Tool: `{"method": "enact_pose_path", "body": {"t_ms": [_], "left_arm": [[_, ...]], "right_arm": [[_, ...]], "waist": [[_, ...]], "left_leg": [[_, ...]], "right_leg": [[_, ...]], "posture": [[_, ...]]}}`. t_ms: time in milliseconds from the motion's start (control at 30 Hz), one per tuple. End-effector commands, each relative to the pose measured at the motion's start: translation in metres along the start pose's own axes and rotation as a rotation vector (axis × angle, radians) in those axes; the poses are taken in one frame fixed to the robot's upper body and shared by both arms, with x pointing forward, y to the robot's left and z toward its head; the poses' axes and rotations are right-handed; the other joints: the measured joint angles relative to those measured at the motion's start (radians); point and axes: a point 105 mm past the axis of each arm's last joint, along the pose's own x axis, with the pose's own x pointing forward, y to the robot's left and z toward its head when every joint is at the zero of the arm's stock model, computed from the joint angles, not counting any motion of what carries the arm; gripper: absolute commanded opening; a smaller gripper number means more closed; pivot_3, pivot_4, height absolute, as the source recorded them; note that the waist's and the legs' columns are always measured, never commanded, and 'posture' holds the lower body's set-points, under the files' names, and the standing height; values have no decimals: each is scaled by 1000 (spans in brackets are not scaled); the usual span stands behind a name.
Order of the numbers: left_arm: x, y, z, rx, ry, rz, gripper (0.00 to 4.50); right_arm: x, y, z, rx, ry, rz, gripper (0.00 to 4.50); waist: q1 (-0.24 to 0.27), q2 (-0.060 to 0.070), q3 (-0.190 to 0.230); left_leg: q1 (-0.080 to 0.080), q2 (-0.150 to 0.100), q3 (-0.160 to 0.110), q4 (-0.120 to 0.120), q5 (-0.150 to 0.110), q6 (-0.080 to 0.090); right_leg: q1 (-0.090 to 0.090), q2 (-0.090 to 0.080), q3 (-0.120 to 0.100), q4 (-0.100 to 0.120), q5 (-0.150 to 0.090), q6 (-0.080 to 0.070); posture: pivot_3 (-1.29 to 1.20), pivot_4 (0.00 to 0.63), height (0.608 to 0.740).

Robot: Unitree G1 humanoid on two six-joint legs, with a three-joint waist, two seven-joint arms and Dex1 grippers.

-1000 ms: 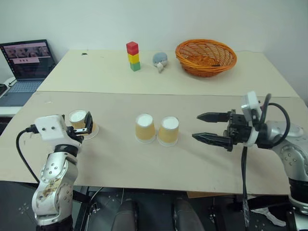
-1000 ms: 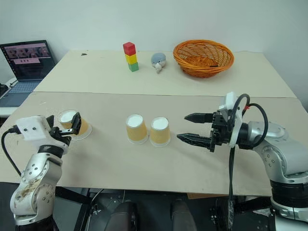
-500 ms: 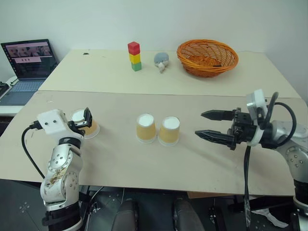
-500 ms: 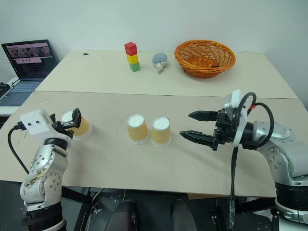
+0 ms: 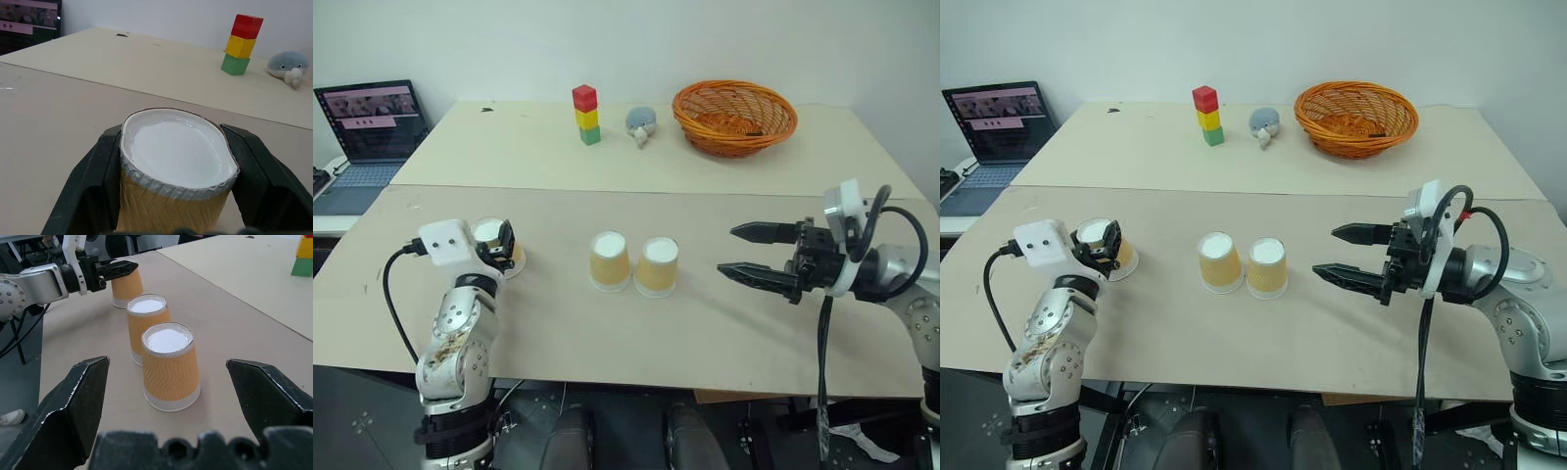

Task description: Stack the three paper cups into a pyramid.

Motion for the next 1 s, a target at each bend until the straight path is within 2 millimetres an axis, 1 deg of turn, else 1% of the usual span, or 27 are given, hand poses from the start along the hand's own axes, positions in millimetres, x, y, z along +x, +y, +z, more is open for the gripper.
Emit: {"method": "enact_pose_path", "body": {"t_ms": [33, 100, 133, 233, 300, 333, 367, 400, 433, 467, 500, 533, 567, 667, 767, 833, 900, 1000], "left_arm": [[3, -2, 22, 38, -90, -5, 2483], [8, -6, 37, 68, -141, -20, 2483], [12, -9, 48, 78, -177, -35, 2483], [23, -28, 79, 114, -266, -119, 2483], [27, -56, 99, 118, -304, -285, 2483], [26, -73, 101, 90, -278, -398, 2483], [25, -84, 102, 71, -256, -472, 2483], [15, -102, 107, 74, -266, -616, 2483], [3, -118, 104, 37, -207, -776, 2483], [-6, -127, 103, 14, -166, -883, 2483], [-17, -134, 109, 18, -184, -991, 2483], [-25, -139, 114, -17, -174, -1083, 2483], [-31, -142, 121, -37, -198, -1147, 2483], [-38, -153, 131, -104, -163, -1313, 2483], [-44, -166, 137, -113, -147, -1435, 2483], [-46, -174, 135, -89, -130, -1490, 2483], [-44, -179, 125, -66, -95, -1513, 2483], [-37, -179, 102, -17, -33, -1501, 2483]], "right_arm": [[-6, -2, 13, -47, -31, -22, 4500], [-6, -2, 14, -45, -31, -22, 4500], [-6, -3, 14, -44, -32, -22, 4500], [-6, -4, 14, -42, -32, -22, 4500], [-5, -4, 15, -43, -31, -22, 4500], [-6, -4, 15, -43, -30, -21, 4500], [-6, -4, 15, -43, -30, -20, 4500], [-8, -1, 16, -44, -30, -13, 4500], [-11, 2, 16, -46, -25, -6, 4500], [-13, 4, 16, -48, -21, -1, 4500], [-15, 7, 15, -48, -8, 4, 4500], [-18, 9, 12, -46, 5, 2, 4500], [-19, 10, 11, -45, 11, -1, 4500], [-23, 11, 12, -41, 2, -25, 4500], [-22, 12, 11, -44, 5, -31, 4500], [-22, 13, 11, -44, 3, -36, 4500], [-23, 13, 11, -43, 2, -46, 4500], [-24, 15, 10, -36, 1, -58, 4500]], "waist": [[0, 0, 0], [0, 0, 0], [0, 0, 0], [6, -1, 0], [9, -1, 1], [11, -1, 0], [11, -1, 0], [11, -1, 0], [10, -1, 0], [9, 0, 0], [8, 0, 0], [6, 0, 0], [4, -1, 1], [1, -1, 1], [-1, -1, 1], [-4, -1, 1], [-6, -1, 1], [-3, -1, 1]], "left_leg": [[0, 0, 0, 0, 0, 0], [0, 0, 0, 0, 0, 0], [0, 0, 0, 0, 0, -1], [-1, -1, 0, 0, 1, -1], [0, -1, 0, 0, 1, -1], [-1, -1, -1, 1, 1, -1], [-1, -1, -1, 1, 1, -1], [-1, -2, -1, 1, 1, -1], [-1, -2, -1, 0, 1, -1], [-1, -2, -1, 0, 1, -1], [-1, -2, -1, 0, 1, -1], [-1, -1, -1, 0, 1, -1], [-1, -1, -1, 0, 1, -1], [-1, 0, -2, 0, 1, -1], [0, -1, -2, 1, 2, -2], [1, -1, -2, 1, 3, 0], [1, -1, -2, 0, 2, 0], [1, -2, -2, 0, 2, 0]], "right_leg": [[0, 0, 0, 0, 0, 0], [0, 0, 0, 0, 0, 0], [0, 0, 0, 0, 0, 0], [0, 0, -1, 0, 0, 0], [1, 0, -1, 0, 0, 0], [0, 0, -2, -1, 0, 0], [0, -1, -2, -1, 0, 0], [1, -1, -2, 0, 0, 0], [1, -1, -2, -1, 0, 0], [1, -1, -2, -1, 0, 0], [0, -1, -2, 0, 0, 0], [0, -1, -2, -1, 0, 0], [0, -1, -2, 0, 0, 0], [0, 1, -2, 0, 0, 0], [2, 1, -2, -1, 0, 0], [2, 2, -2, -1, 0, 0], [2, 3, -1, -1, 0, 0], [2, 3, -1, 0, 0, 0]], "posture": [[0, 150, 638], [0, 150, 638], [0, 150, 638], [0, 150, 638], [0, 150, 638], [0, 150, 638], [0, 150, 638], [0, 150, 638], [0, 150, 638], [0, 150, 638], [0, 150, 638], [0, 150, 638], [0, 150, 638], [0, 150, 638], [0, 150, 638], [0, 150, 638], [0, 150, 638], [0, 150, 638]]}}
